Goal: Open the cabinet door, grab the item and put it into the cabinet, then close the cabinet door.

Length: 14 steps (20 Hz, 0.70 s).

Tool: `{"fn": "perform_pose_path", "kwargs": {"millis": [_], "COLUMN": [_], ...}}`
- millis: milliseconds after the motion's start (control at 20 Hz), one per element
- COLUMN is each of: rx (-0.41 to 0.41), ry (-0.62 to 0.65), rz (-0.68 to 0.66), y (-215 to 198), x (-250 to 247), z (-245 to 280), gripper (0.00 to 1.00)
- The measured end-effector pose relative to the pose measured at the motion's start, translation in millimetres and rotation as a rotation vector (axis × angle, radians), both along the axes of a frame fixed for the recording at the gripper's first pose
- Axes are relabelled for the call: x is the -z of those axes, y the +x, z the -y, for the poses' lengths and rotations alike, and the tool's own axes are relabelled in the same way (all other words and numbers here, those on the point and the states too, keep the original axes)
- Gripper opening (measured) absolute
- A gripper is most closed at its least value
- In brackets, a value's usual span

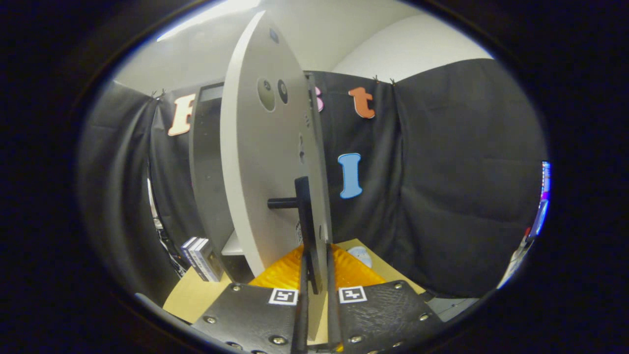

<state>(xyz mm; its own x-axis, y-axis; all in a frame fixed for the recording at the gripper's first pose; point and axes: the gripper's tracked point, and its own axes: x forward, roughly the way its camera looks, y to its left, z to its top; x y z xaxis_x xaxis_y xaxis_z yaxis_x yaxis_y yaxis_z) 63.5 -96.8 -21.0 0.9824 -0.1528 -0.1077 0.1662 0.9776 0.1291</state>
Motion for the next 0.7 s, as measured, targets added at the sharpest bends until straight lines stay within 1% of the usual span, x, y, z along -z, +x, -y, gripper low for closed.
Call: {"fn": "perform_pose_path", "kwargs": {"millis": [100, 200, 250, 300, 350, 450, 700], "rx": [-0.001, 0.039, 0.031, 0.014, -0.011, -0.052, -0.097], "ry": [-0.022, -0.090, -0.109, -0.106, -0.089, -0.058, -0.064], "rz": [0.003, -0.012, -0.011, -0.003, 0.000, 0.014, 0.017], "y": [-1.3, -3.0, -3.9, -9.5, -2.8, -3.9, 7.4], "x": [2.4, 2.9, 3.7, 2.9, 2.8, 3.1, 2.7], "z": [15.7, 39.9, 50.7, 58.2, 61.2, 69.6, 93.4], "gripper": [0.16, 0.14, 0.14, 0.12, 0.08, 0.08, 0.08]}}
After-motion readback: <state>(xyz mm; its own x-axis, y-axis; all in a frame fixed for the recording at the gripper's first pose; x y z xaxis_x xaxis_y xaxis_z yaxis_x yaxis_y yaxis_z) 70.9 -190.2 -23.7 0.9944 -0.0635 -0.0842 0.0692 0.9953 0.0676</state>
